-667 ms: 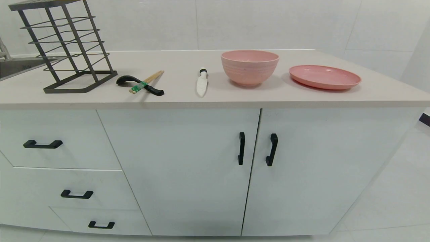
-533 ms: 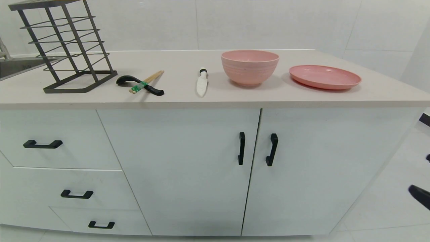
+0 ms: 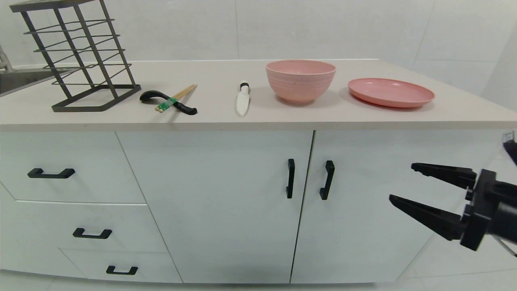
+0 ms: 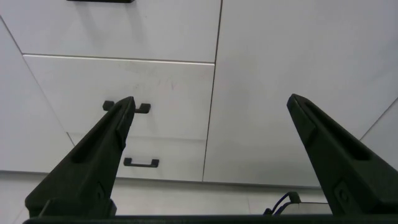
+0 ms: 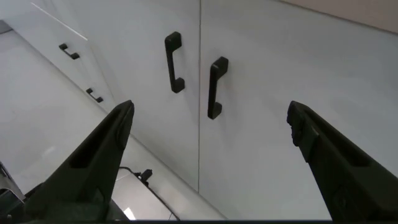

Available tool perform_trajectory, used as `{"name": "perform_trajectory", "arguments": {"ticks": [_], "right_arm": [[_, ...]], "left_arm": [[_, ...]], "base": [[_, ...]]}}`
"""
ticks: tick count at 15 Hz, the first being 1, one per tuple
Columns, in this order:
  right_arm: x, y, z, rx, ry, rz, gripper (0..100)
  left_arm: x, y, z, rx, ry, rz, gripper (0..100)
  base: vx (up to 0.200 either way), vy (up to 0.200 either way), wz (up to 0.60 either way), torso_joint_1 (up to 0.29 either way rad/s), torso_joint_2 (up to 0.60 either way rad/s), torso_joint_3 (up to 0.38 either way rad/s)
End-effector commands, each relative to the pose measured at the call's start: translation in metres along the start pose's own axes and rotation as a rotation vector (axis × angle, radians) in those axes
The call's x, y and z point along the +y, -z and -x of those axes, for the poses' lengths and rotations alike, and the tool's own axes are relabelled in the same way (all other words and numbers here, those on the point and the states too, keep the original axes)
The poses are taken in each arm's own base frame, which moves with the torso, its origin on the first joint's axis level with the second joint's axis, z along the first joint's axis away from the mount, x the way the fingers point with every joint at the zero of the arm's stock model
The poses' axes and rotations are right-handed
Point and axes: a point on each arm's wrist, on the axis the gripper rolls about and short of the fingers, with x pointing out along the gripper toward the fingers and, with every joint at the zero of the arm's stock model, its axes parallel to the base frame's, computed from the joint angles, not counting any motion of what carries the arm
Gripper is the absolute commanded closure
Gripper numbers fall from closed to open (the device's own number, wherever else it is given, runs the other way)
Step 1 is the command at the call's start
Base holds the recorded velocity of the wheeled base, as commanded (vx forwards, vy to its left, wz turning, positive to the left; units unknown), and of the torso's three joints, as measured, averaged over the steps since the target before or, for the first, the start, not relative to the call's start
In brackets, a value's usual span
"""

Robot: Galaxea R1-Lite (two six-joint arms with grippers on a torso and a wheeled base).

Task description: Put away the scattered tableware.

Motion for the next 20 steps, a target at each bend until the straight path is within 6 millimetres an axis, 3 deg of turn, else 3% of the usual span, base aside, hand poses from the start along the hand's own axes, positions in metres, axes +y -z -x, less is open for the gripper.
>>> {"name": "perform_trajectory", "arguments": {"ticks": [1, 8, 10, 13, 20], "right_arm": [[-0.015, 0.022, -0.042, 0.071, -0.097, -0.008, 0], [-0.012, 0.030, -0.047, 0.080, -0.148, 0.012, 0], [-0.009, 0.034, -0.052, 0.099, -0.170, 0.015, 0], [-0.007, 0.038, -0.064, 0.106, -0.194, 0.018, 0], [-0.025, 0.048, -0.105, 0.072, -0.181, 0.033, 0]], "left_arm": [[0.000, 0.000, 0.000, 0.000, 0.000, 0.001, 0], [0.000, 0.000, 0.000, 0.000, 0.000, 0.001, 0], [0.000, 0.000, 0.000, -0.002, 0.000, 0.001, 0], [0.000, 0.000, 0.000, 0.000, 0.000, 0.001, 0], [0.000, 0.000, 0.000, 0.000, 0.006, -0.016, 0]], "base": [[0.000, 0.000, 0.00, 0.000, 0.00, 0.000], [0.000, 0.000, 0.00, 0.000, 0.00, 0.000], [-0.200, 0.000, 0.00, 0.002, 0.00, 0.002], [-0.200, 0.000, 0.00, 0.014, 0.01, -0.001], [0.000, 0.000, 0.00, 0.000, 0.00, 0.000]]}}
